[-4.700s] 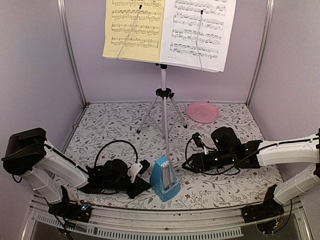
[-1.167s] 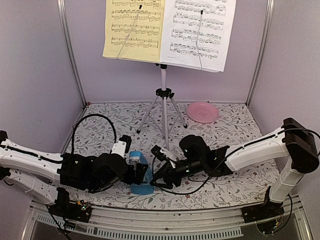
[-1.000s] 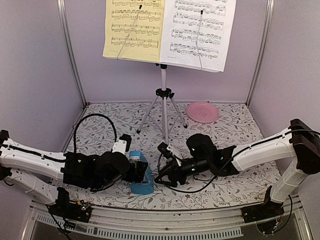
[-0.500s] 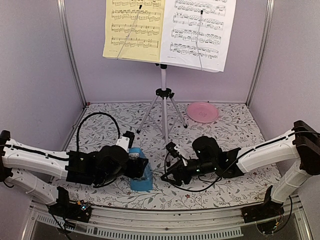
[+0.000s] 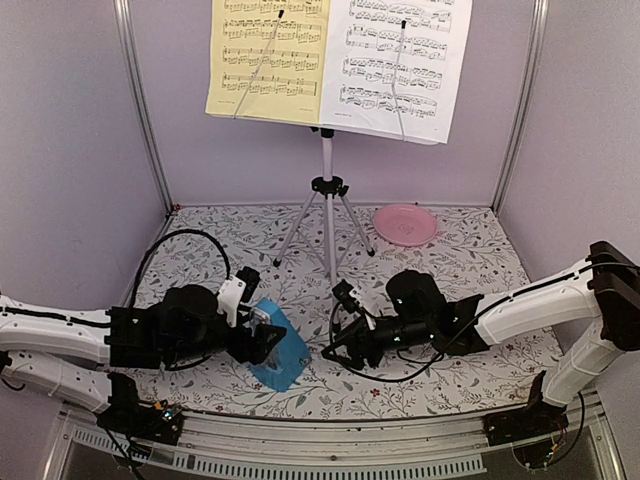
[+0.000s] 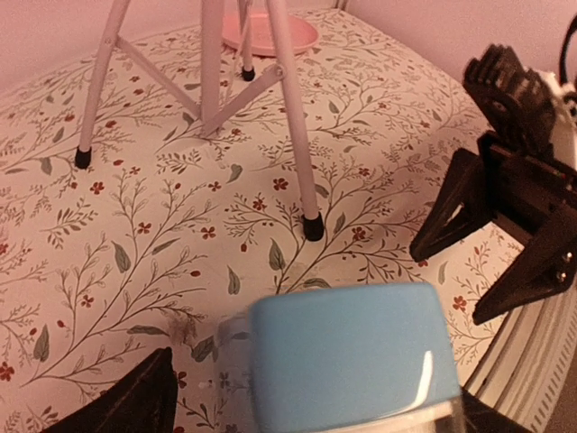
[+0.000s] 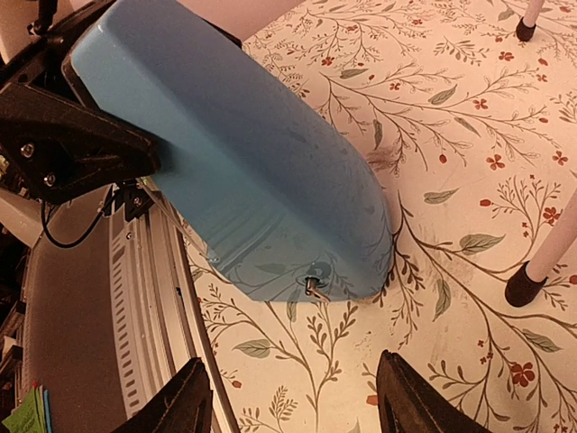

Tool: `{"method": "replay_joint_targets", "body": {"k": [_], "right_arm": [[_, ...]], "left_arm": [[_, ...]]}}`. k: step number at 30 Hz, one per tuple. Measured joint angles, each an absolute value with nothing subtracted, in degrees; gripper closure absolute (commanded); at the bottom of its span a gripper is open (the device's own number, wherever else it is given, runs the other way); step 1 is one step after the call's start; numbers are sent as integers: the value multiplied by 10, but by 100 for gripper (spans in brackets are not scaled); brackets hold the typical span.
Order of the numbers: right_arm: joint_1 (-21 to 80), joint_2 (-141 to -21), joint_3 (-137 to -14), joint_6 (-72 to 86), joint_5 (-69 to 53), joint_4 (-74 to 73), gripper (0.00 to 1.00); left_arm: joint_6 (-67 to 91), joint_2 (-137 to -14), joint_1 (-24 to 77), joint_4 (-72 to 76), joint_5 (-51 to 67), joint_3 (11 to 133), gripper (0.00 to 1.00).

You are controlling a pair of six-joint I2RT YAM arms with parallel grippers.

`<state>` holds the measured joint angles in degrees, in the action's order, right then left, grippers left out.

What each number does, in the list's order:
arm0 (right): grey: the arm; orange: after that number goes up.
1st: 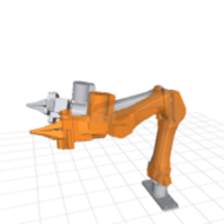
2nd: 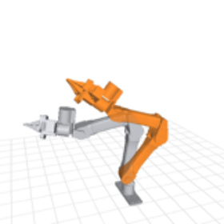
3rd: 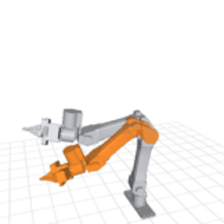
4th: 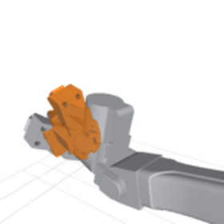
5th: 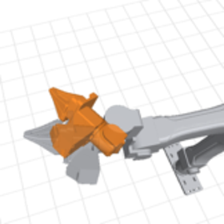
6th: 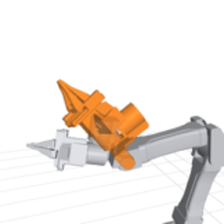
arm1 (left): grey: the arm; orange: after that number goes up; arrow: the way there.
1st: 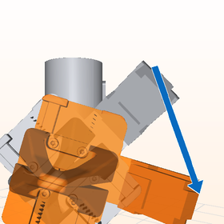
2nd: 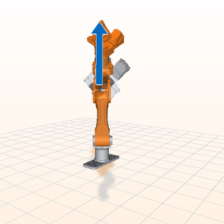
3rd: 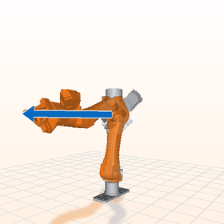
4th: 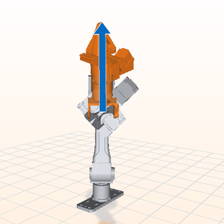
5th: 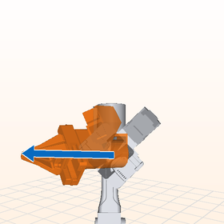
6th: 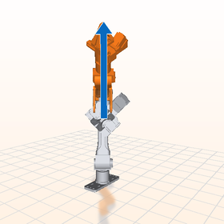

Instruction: Set up the instrument practice props

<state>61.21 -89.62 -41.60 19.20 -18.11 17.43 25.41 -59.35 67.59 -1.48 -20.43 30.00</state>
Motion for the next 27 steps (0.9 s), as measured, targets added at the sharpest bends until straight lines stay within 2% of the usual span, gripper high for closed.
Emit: {"method": "replay_joint_targets", "body": {"k": [5, 10, 16, 22, 27], "right_arm": [[610, -896, -416, 190, -181, 176, 36], [610, -896, -416, 190, -181, 180, 36], [610, -896, -416, 190, -181, 186, 36], [610, -909, -416, 193, -170, 198, 40], [610, -940, -420, 195, -157, 203, 42]], "left_arm": [[266, -601, 661, -14, -205, 300, 1], [287, -646, 661, -7, -214, 307, 3], [287, -676, 661, 24, -212, 310, 27], [286, -682, 661, 14, -241, 325, 46], [285, -686, 659, -13, -268, 344, 57]]}}
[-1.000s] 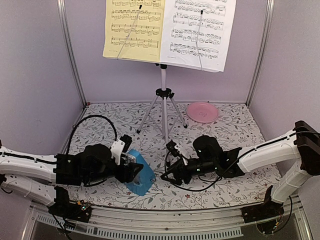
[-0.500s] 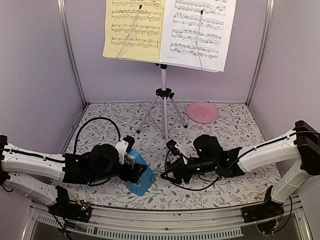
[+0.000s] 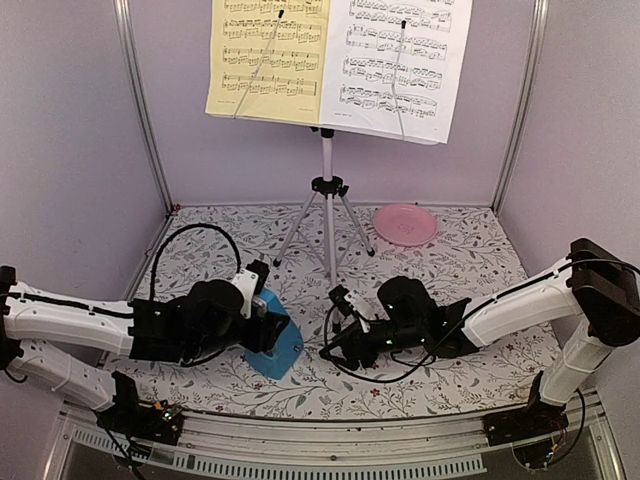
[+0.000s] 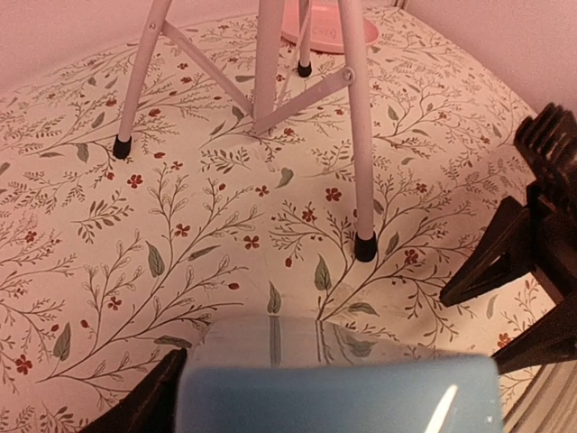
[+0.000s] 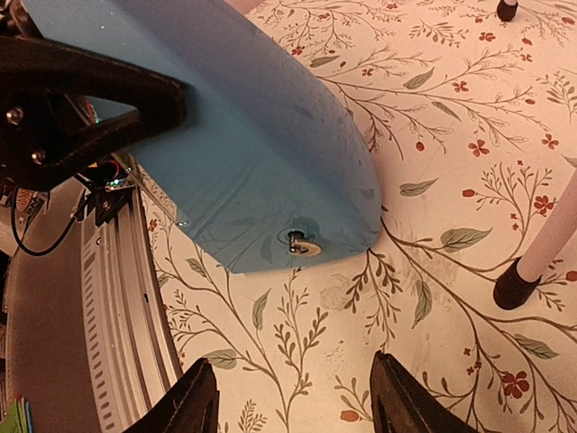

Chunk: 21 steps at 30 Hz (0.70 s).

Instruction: Set up the instrument practice props

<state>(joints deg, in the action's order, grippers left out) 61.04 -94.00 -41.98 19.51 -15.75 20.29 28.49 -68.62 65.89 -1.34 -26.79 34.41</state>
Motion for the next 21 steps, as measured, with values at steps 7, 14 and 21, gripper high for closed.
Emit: {"method": "replay_joint_targets", "body": {"k": [7, 14, 21], "right_arm": [[610, -985, -451, 195, -155, 217, 44], [610, -1011, -476, 191, -158, 233, 43], [611, -1011, -476, 177, -180, 249, 45]], "left_arm": [[292, -689, 647, -19, -275, 383, 61], [290, -694, 644, -6, -259, 392, 65], [252, -661, 644, 50, -228, 357, 70]]}}
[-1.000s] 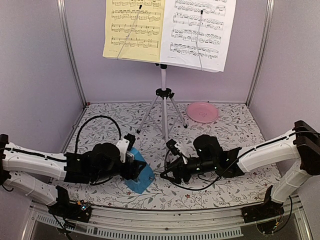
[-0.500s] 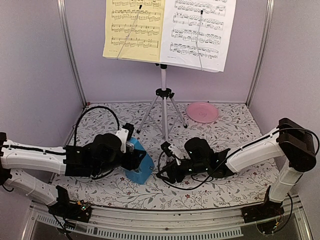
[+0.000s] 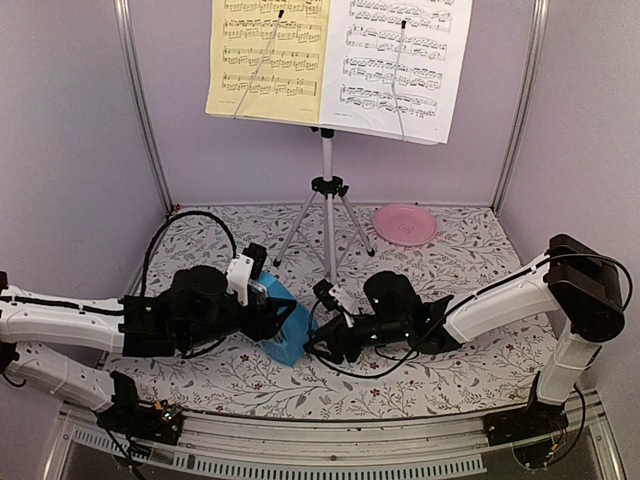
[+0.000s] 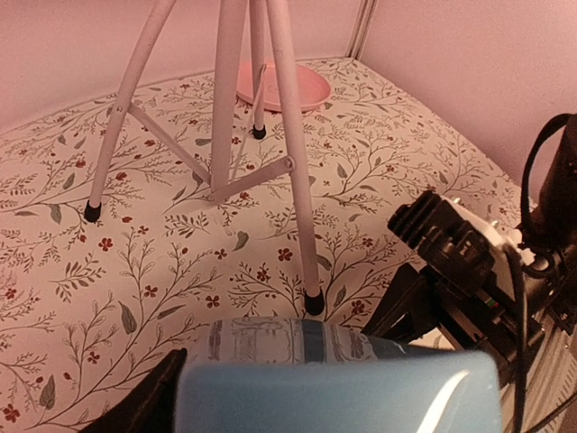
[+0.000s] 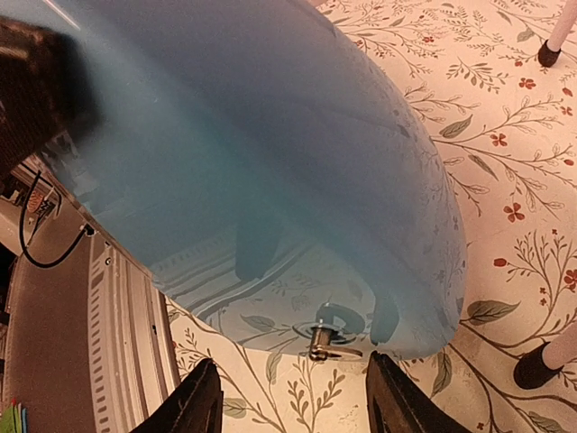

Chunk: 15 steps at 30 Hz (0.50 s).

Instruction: Set up the instrument practice props

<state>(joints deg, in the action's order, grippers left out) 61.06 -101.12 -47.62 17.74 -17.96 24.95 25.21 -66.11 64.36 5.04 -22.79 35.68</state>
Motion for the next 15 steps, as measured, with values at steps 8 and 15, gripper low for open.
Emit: {"method": "replay_joint_targets", "body": {"k": [8, 15], "right_arm": [[610, -1011, -476, 166, -192, 253, 51], [608, -1009, -473, 162, -203, 253, 69]], "left_arm": [[208, -643, 642, 76, -204, 345, 74], [191, -642, 641, 88, -188, 340, 75]]}}
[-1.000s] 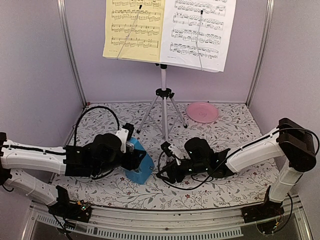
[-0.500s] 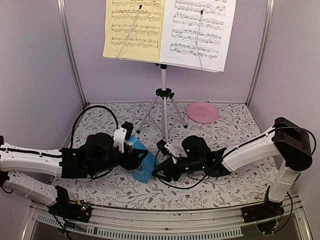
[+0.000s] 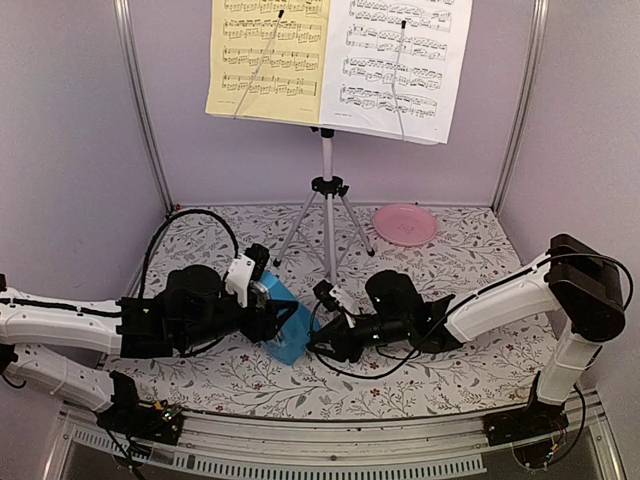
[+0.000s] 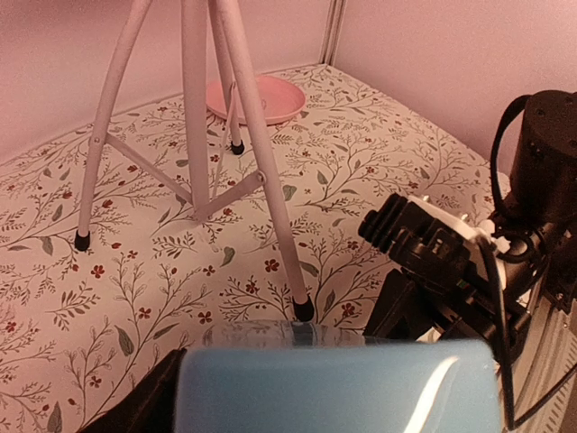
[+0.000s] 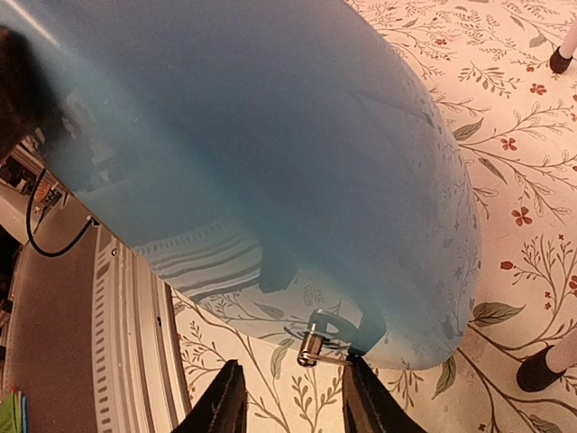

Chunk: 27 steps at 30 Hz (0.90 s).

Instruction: Set up the instrument practice props

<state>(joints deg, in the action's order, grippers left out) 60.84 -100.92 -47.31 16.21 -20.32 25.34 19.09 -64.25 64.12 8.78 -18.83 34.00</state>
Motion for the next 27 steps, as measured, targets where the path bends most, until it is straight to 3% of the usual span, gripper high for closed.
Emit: {"method": "replay_joint_targets", "body": {"k": [5, 10, 16, 27], "right_arm": [[606, -999, -466, 157, -205, 251, 77], [606, -988, -457, 156, -205, 251, 77], [606, -981, -451, 155, -205, 252, 64], [606, -915, -405, 139, -200, 255, 56]], "left_arm": [[189, -642, 641, 95, -186, 340, 76], [189, -642, 641, 101, -179, 340, 76], [186, -642, 641, 103, -174, 340, 76], [88, -623, 641, 115, -146, 338, 78]]}}
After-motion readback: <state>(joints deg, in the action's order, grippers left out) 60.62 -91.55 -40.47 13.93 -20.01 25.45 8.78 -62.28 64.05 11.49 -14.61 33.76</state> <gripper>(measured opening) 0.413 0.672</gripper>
